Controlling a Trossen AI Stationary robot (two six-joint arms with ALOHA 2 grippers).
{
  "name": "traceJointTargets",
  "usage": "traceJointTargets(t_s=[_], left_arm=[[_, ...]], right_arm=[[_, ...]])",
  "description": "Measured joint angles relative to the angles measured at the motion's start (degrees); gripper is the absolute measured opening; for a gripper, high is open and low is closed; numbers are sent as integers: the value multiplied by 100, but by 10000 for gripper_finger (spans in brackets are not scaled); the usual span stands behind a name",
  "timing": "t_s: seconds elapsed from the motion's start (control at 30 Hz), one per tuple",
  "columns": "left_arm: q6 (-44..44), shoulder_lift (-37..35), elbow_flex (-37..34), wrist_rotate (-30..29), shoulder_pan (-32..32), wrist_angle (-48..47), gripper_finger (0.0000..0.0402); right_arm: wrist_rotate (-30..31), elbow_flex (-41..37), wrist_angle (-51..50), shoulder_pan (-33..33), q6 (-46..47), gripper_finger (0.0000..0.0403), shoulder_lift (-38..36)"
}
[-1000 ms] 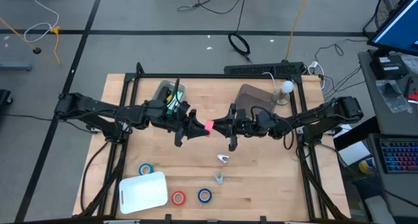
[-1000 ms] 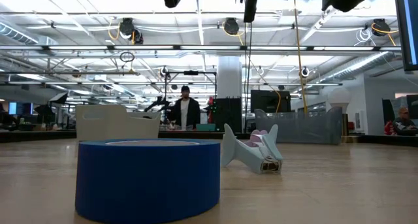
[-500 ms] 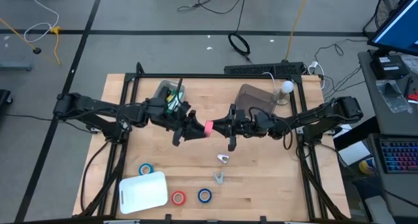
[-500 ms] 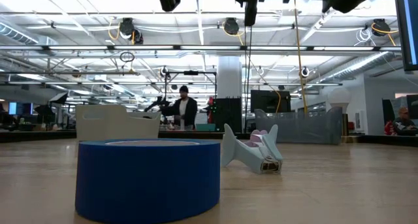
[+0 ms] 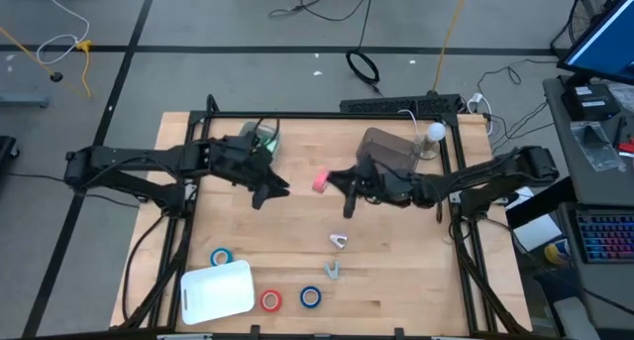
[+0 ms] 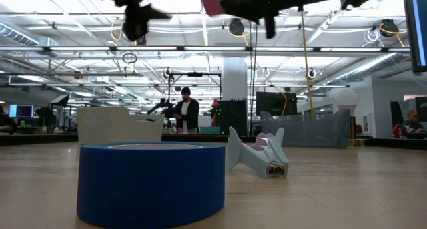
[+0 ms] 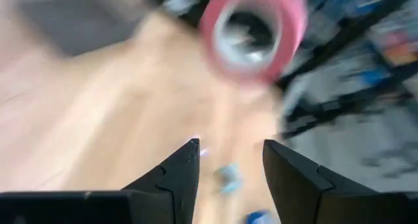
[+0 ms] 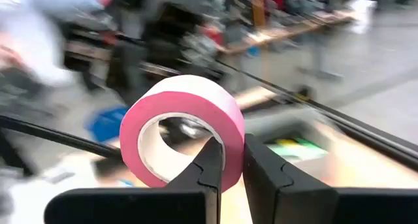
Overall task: Pick and place Stapler, Stapler remover, tape
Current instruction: Put the pink tape into the black bin
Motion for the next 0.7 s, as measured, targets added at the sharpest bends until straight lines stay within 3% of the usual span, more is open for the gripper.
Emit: traceJointTargets(t_s=[0.17,0.27,0.5,0.7], left_arm=[[185,-203,-2,-1376,-66,-1410,168],[311,-212,-2,-1868,-106,-1711,168],[578,-195,-4,-2168,-108,-1690,168],[633,-198,-113,-2180,-108,-1507,168]], right_arm=[[833,-3,-2144,-313,57,26,-798],[944,-1,-3362,-683,194,26,-1270],[696,-1,-5252,-1860,217,26,-1659],[86,-1,-5811,-2797,124,26,-1483]])
